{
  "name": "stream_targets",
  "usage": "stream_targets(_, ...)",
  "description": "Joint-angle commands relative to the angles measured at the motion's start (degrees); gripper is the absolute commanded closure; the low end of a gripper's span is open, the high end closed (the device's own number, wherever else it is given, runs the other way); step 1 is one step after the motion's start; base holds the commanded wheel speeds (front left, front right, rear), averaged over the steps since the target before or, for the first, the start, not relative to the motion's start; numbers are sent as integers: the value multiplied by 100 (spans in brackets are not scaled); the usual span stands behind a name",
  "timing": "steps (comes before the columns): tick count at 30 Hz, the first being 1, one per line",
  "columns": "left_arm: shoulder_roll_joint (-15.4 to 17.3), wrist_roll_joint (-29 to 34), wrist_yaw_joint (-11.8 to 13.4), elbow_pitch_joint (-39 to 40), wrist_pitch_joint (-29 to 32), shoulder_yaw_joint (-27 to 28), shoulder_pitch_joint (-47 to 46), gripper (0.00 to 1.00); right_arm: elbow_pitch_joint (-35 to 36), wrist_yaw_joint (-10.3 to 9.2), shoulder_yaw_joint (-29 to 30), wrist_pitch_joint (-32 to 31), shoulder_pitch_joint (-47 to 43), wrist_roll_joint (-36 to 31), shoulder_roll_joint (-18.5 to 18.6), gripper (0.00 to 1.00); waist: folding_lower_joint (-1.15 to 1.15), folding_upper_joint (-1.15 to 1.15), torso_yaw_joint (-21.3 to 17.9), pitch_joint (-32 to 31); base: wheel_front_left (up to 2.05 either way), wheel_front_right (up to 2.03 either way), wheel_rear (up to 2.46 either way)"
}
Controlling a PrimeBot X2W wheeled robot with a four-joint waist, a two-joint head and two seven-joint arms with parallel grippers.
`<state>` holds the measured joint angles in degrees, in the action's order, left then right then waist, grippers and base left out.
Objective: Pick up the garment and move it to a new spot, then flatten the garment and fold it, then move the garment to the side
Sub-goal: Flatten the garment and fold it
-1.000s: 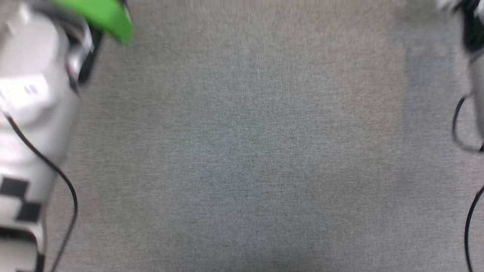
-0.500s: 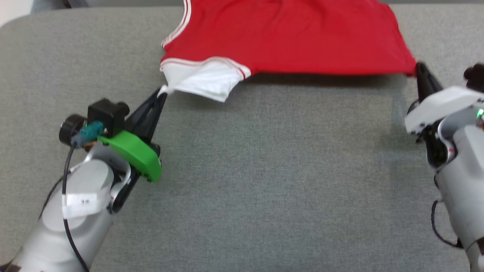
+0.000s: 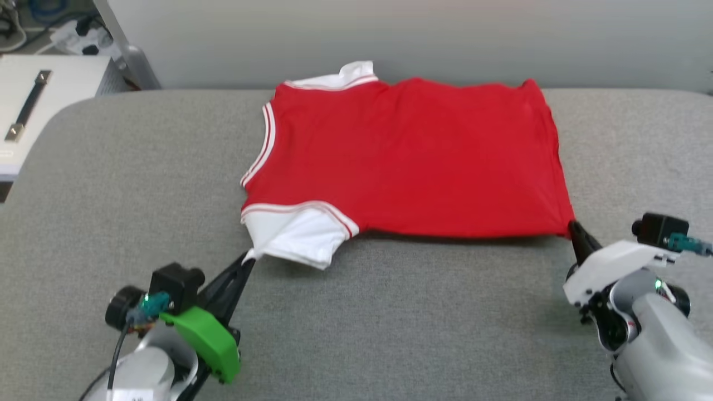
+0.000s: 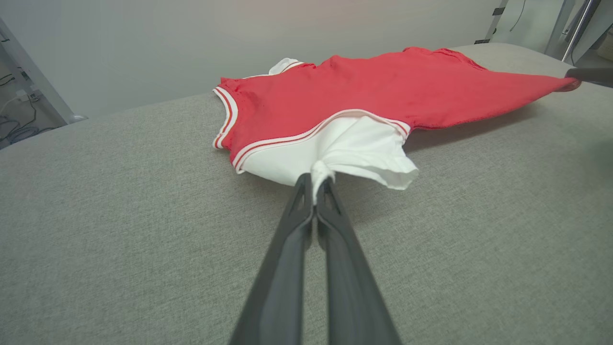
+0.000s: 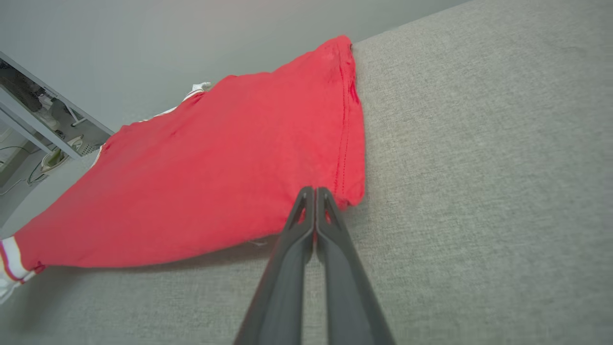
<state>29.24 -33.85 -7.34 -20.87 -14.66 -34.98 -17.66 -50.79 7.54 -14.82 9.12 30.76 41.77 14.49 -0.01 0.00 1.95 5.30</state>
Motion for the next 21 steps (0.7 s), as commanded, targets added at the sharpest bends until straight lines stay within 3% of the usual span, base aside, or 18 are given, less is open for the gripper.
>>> stream_targets(1,56,-20,-14,72,-34,52,227,100,75,-5,-24,-50,-235,89,10,100,1,0,-60,-393,0,0,0)
stream_targets(14,384,-231,47,878,36,-49,1657,100,1272,-5,-53,-723,-1866,483,390,100,1,0,-83,-977,0,0,0)
stream_targets(21,529,-297,115,1284,36,-185,2235,100,2170,-5,281,-1414,-2848,549,616,100,1,0,-49,-1160,0,0,0)
